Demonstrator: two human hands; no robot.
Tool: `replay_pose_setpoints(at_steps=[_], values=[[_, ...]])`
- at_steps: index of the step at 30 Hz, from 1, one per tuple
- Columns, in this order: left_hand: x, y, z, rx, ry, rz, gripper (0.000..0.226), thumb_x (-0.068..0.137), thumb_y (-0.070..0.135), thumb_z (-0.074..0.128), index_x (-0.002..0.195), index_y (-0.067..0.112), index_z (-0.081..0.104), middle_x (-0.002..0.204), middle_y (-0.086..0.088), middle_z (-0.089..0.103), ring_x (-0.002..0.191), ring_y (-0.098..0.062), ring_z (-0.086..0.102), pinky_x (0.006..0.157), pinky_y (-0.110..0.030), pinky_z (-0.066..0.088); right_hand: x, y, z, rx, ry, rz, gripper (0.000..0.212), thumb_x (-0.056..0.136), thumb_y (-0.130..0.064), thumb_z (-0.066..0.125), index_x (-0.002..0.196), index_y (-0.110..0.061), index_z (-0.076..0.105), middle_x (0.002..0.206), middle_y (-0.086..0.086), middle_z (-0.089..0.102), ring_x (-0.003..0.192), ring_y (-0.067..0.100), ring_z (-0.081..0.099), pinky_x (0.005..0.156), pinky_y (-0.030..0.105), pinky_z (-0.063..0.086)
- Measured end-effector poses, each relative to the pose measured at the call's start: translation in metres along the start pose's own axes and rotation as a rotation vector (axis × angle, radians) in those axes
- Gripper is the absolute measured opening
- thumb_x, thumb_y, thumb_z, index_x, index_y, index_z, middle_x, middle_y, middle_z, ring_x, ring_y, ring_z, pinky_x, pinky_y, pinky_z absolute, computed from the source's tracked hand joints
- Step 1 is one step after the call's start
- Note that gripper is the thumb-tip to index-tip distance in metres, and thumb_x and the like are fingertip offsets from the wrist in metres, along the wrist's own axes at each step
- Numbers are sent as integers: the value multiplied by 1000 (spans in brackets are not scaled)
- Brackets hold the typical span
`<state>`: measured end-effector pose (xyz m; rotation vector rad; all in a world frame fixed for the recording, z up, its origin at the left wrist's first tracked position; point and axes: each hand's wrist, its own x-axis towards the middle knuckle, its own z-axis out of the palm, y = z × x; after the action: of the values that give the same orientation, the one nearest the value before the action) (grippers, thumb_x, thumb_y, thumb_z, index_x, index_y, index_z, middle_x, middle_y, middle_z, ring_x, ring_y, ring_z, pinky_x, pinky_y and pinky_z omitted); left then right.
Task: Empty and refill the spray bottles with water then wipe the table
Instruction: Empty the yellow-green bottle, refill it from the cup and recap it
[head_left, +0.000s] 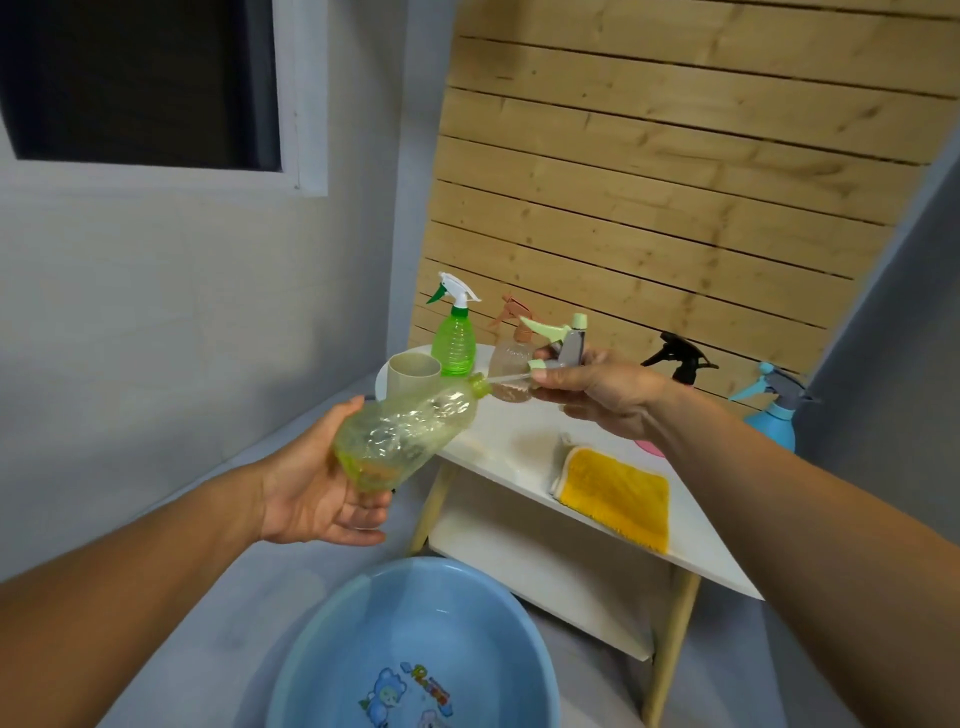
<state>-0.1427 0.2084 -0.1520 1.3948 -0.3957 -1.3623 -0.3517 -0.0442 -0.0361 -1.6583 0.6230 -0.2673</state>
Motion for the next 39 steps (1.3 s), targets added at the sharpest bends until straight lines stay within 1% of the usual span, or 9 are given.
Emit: replay_pose_setpoints(at_steps=[5, 8, 11, 17, 24, 29, 33, 36, 39], values=[[-3, -19, -26, -29, 33, 12, 94, 56, 88, 79, 105, 8, 79, 115, -24, 72, 96, -37, 74, 105, -55, 55, 0, 25, -34, 30, 186, 181, 36, 83, -35, 81, 112, -16, 69, 107, 1, 78, 86, 13, 73, 101, 43, 40], [-3, -27, -30, -41, 10, 24, 106, 54, 84, 84, 131, 14, 68, 134, -22, 69, 108, -32, 74, 105, -48, 55, 2, 49, -48, 108, 323, 318, 33, 84, -36, 81, 106, -15, 71, 102, 2, 78, 77, 12, 67, 80, 33, 47], [-2, -33, -29, -78, -36, 58, 106, 56, 73, 90, 141, 19, 61, 138, -19, 68, 105, -25, 74, 104, -42, 54, 5, 71, -54, 143, 425, 430, 26, 86, -34, 81, 96, -14, 67, 96, 2, 78, 65, 11, 64, 65, 26, 48], [7, -43, -17, -113, -105, 135, 103, 53, 38, 105, 143, 16, 60, 141, -16, 67, 125, -34, 68, 110, -48, 53, 15, 106, -49, -31, 491, 531, 28, 87, -31, 81, 81, -13, 60, 73, 6, 65, 57, 15, 54, 50, 22, 40], [10, -40, -11, 90, -253, 136, 93, 69, 17, 97, 147, 39, 51, 146, -6, 64, 134, -28, 63, 107, -41, 54, 21, 125, -60, -206, 627, 541, 27, 83, -13, 78, 81, -9, 50, 74, 9, 47, 64, 18, 43, 53, 30, 35], [16, -44, -9, 218, -74, 190, 101, 55, 19, 100, 143, 34, 53, 133, -1, 73, 123, -21, 70, 104, -38, 52, 18, 124, -71, -265, 640, 603, 39, 78, -9, 72, 113, -5, 55, 93, 13, 51, 77, 22, 47, 55, 33, 38], [19, -51, -10, 339, 10, 245, 106, 47, 28, 101, 139, 36, 51, 133, 5, 69, 114, -9, 72, 93, -26, 57, 23, 127, -74, -285, 648, 626, 51, 83, -20, 77, 125, -5, 54, 93, 12, 55, 75, 21, 51, 55, 33, 41], [21, -56, -12, 433, 44, 277, 103, 46, 37, 100, 135, 44, 49, 134, 11, 62, 116, -7, 69, 89, -18, 55, 31, 125, -74, -337, 754, 591, 73, 78, -36, 82, 133, -8, 43, 117, 16, 54, 89, 26, 59, 71, 39, 56], [25, -62, -16, 453, 41, 288, 104, 50, 37, 100, 136, 51, 44, 135, 11, 61, 118, -7, 68, 89, -18, 56, 40, 116, -64, -547, 857, 538, 84, 77, -50, 76, 140, -17, 31, 134, 16, 37, 94, 33, 53, 76, 41, 54]])
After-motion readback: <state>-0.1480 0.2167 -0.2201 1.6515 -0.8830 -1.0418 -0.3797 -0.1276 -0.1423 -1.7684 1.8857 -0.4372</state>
